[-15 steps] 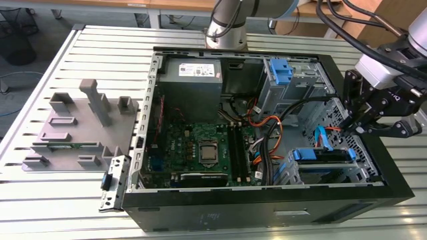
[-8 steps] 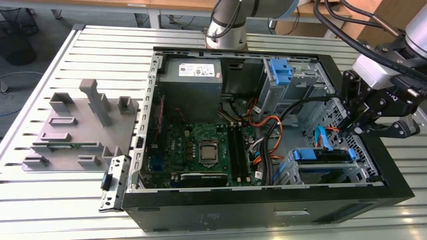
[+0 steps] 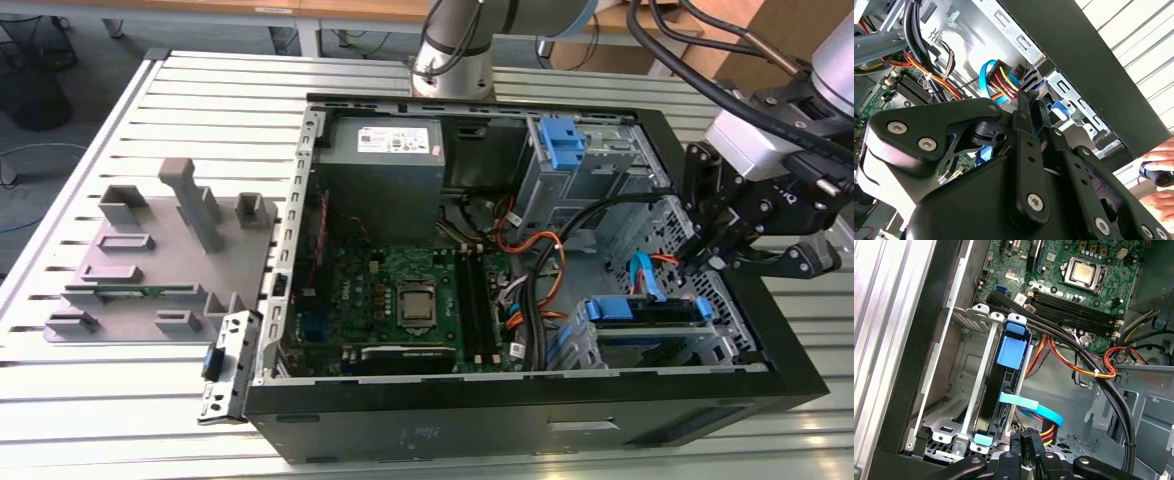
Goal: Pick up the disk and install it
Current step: 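Insert the second disk wire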
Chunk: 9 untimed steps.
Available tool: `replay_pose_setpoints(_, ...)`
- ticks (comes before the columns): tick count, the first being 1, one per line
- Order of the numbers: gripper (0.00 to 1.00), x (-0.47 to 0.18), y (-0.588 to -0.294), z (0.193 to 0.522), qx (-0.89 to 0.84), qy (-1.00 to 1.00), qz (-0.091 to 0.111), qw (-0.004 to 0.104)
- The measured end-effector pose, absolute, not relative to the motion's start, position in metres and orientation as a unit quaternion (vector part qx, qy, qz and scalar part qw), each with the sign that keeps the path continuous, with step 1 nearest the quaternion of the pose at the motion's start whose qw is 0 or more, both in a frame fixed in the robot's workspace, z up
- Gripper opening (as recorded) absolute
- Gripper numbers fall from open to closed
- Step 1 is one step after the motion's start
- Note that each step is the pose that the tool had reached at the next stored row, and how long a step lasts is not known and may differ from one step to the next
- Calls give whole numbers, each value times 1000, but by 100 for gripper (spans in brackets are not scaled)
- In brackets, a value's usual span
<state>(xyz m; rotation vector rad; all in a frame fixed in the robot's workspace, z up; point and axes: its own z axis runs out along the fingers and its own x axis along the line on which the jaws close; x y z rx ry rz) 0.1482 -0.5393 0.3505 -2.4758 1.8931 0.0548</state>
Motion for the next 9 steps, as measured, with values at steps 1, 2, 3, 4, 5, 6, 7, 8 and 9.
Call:
replay_pose_setpoints(1, 22, 148, -539, 351, -794, 607, 18, 12)
replay_pose_setpoints(2, 22, 148, -539, 351, -794, 607, 18, 12)
replay_pose_setpoints(3, 22, 148, -539, 351, -794, 607, 18, 12)
replay_pose_setpoints(4, 22, 148, -539, 351, -794, 607, 18, 12)
replay_pose_setpoints(5, 22, 148, -539, 351, -794, 607, 18, 12)
replay_pose_setpoints(6, 22, 148, -539, 351, -794, 607, 18, 12)
replay_pose_setpoints(7, 21, 148, -539, 351, -794, 607, 18, 12)
replay_pose_setpoints(8, 21, 148, -539, 351, -794, 607, 18, 12)
replay_pose_setpoints(9, 16, 148, -539, 351, -794, 607, 18, 12)
